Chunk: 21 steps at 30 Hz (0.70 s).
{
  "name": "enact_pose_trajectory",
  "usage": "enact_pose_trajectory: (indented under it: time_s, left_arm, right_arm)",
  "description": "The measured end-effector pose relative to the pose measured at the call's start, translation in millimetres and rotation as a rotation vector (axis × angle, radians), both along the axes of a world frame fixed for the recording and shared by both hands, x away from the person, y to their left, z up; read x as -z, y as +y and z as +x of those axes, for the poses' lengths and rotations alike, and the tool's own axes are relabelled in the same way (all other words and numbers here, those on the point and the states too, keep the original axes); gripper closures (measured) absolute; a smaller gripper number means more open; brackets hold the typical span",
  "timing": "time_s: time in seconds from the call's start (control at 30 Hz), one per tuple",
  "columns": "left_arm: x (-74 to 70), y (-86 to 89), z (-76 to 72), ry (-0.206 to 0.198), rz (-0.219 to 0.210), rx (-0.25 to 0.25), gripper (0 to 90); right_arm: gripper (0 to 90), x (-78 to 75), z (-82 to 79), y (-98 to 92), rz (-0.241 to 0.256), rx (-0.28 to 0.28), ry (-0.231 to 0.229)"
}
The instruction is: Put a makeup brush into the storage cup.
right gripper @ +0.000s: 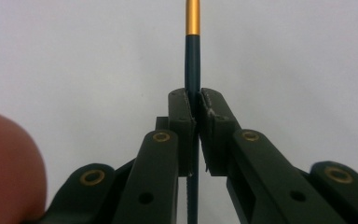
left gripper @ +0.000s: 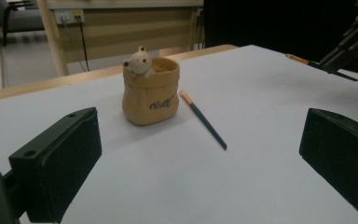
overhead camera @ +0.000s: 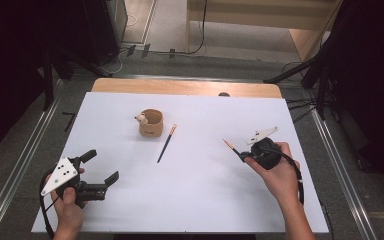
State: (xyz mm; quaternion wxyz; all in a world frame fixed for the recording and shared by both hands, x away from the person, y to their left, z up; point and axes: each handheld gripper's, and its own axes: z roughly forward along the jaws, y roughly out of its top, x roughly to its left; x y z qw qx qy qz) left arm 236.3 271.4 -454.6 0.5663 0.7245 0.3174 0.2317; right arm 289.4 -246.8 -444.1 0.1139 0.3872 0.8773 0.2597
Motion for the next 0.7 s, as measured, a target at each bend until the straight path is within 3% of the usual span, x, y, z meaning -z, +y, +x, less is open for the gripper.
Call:
enact_pose_trajectory:
  time_s: [0.33, 0.53, 0.7]
  left_arm:
    - [-9.8, -43.3, 16.0, -0.005, 0.028, 0.066, 0.0]
    - [-14.6, -66.9, 24.6, -0.007, 0.016, 0.098, 0.0]
    - [-17.9, -84.3, 33.6, -0.003, -0.034, 0.113, 0.0]
  right_arm:
    - [85.3, -18.7, 2.0, -3.2, 0.133, 0.013, -0.092]
    - [85.3, -19.5, -0.4, -0.3, 0.188, 0.005, -0.139]
    - [85.3, -19.5, -6.6, 0.0, 0.28, 0.008, -0.154]
